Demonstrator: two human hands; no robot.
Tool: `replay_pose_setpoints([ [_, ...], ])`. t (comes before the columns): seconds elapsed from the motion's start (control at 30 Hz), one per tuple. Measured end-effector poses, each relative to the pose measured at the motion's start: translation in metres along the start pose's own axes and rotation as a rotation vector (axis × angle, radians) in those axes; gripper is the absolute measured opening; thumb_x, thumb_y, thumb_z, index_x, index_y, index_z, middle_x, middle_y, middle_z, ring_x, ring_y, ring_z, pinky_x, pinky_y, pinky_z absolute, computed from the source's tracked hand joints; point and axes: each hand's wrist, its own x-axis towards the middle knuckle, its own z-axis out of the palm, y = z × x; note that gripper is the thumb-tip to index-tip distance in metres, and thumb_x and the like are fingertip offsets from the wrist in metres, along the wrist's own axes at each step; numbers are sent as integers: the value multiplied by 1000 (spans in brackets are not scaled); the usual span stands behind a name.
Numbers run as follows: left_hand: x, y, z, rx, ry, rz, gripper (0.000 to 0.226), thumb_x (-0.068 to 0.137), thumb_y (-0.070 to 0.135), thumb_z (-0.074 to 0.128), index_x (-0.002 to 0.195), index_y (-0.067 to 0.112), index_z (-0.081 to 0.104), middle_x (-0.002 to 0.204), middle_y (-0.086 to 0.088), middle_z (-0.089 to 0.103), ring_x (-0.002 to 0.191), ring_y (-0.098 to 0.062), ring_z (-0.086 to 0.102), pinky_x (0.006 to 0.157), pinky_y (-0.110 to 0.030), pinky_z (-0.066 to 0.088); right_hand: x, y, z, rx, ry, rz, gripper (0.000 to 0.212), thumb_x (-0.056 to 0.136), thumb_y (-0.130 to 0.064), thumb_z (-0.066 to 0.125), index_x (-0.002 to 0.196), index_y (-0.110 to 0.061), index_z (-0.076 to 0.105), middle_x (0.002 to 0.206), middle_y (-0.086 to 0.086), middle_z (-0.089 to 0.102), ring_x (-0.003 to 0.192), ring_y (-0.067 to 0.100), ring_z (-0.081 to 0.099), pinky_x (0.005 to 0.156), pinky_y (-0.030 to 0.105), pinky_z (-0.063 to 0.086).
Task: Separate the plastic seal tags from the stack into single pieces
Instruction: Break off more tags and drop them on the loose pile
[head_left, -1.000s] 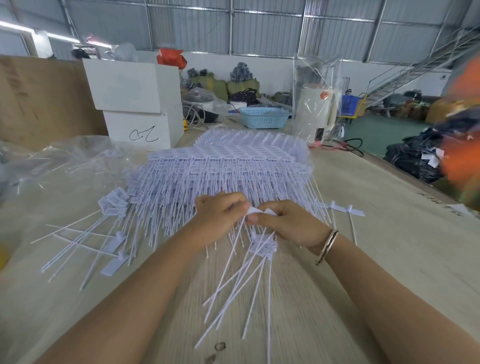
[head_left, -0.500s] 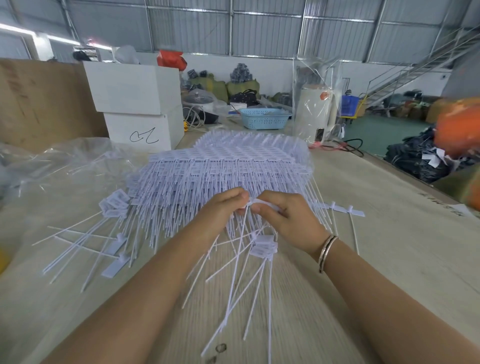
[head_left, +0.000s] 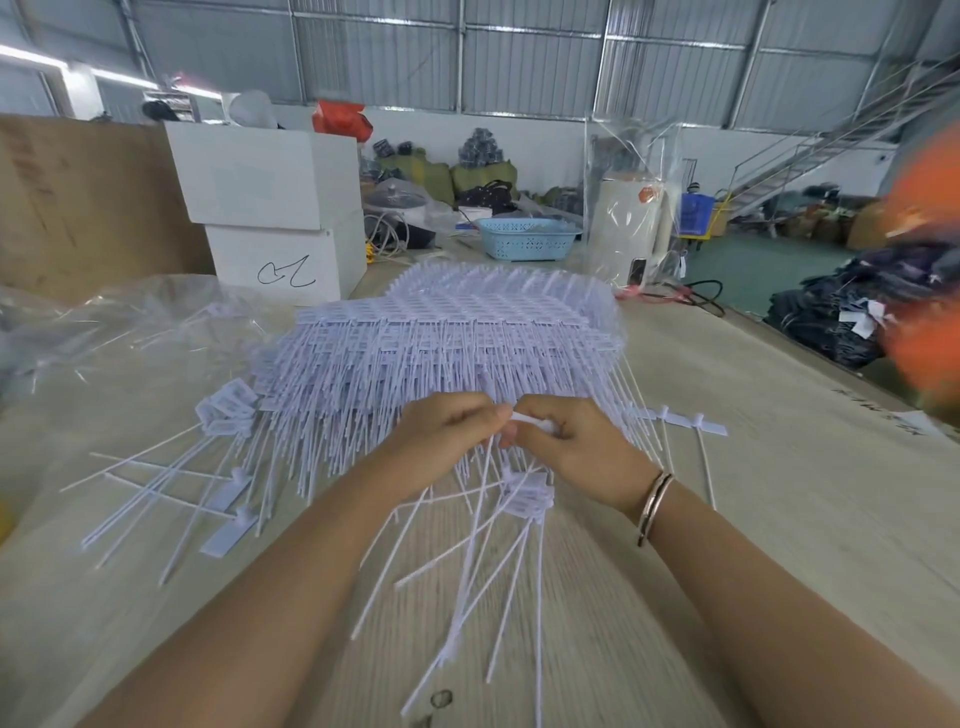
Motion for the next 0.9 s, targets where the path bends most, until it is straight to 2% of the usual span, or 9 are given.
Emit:
replay_pose_setpoints([
  [0.1,3,-1,0,22,41,6,31,89,46,56,68,24,65,69,-24,53,67,-18,48,71,-34,37,1,-1,-4,35,-20,26,21,92,-17,60,75,-6,64,47,-12,40,39,3,32,46,14,29],
  [0.2,4,-1,1,9,34,-2,33,94,34,55,64,19,56,56,8,50,64,-16,43,67,-30,31,1,-4,-4,58,-22,17,33,90,-22,62,80,9,58,53,-4,39,46,7,34,49,18,31],
  [0.33,3,0,1,-105,66,-23,34,93,31,54,60,25,59,53,17,46,59,-4,44,66,-26,30,2,-8,-1,121,19,0,22,93,-20,58,91,1,66,79,33,56,64,32,49,66,44,42],
  [0.47,4,3,2,-366,108,-66,31,91,26,53,62,17,59,57,9,53,58,-2,53,69,-28,33,3,-14,3,194,99,-64,17,94,-10,54,91,-8,71,86,18,69,81,46,56,76,45,46],
  [0.53,3,2,-6,-534,124,-94,27,87,33,56,62,22,61,59,8,56,55,-5,53,61,-31,33,1,-14,1,253,143,-99,30,94,1,49,94,-19,70,75,-11,69,66,36,54,65,36,47],
  [0.6,4,-3,-16,-442,180,-92,28,83,42,56,65,21,57,59,8,56,53,-9,48,58,-30,30,0,-12,-3,292,146,-110,42,92,10,42,94,-23,68,61,-20,61,50,12,41,52,14,37],
  [0.67,9,-4,-17,-235,200,-73,33,83,43,47,67,15,53,53,9,51,51,-8,44,58,-27,31,1,-9,-4,281,102,-69,41,93,7,44,88,-24,70,60,-16,59,53,10,37,53,13,33],
  [0.73,14,-2,-10,-181,145,-82,22,83,23,43,68,9,51,44,8,48,44,-6,41,54,-25,29,3,-3,-3,254,38,22,36,93,2,48,85,-23,72,61,-4,55,55,16,37,54,17,33],
  [0.9,6,-4,-4,-63,51,40,13,75,20,41,71,25,53,60,6,53,62,-16,46,62,-30,33,5,6,-7,372,-5,269,31,90,1,48,81,-13,74,55,-1,49,44,6,38,45,14,32],
])
